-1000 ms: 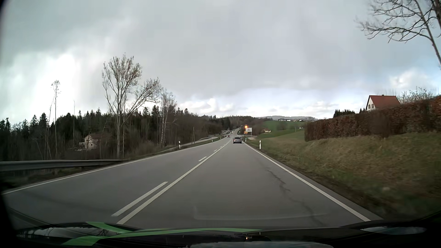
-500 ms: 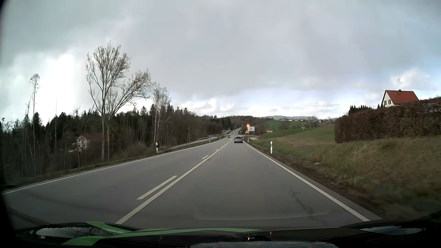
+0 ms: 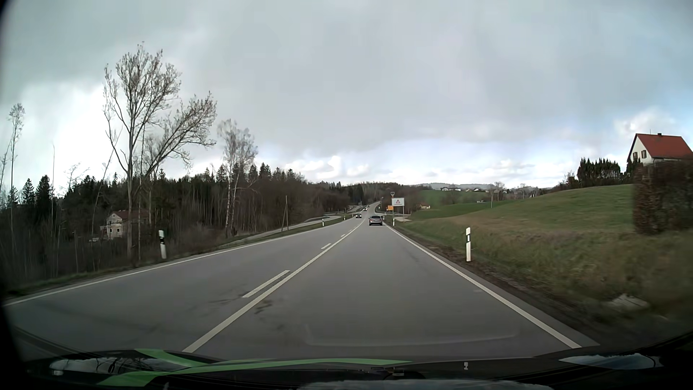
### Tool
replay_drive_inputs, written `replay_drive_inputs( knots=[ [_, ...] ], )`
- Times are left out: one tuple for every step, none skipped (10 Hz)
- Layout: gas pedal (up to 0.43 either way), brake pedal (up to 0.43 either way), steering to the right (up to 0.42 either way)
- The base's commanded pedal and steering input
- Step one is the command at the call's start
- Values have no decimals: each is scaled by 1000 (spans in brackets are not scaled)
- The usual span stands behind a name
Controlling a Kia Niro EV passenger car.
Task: Follow the waypoints while adhering to traffic rules and regulations
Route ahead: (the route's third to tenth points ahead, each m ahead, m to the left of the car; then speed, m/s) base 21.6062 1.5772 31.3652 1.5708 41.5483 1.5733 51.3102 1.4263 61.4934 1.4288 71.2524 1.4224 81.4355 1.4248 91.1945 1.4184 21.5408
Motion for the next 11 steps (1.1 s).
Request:
replay_drive_inputs(
  knots=[
    [87,0,-3],
    [87,0,-3],
    [87,0,-3],
    [87,0,-3],
    [87,0,-3],
    [87,0,-3],
    [87,0,-3],
    [87,0,-3],
    [87,0,-3],
    [87,0,-3],
    [87,0,-3]
  ],
)
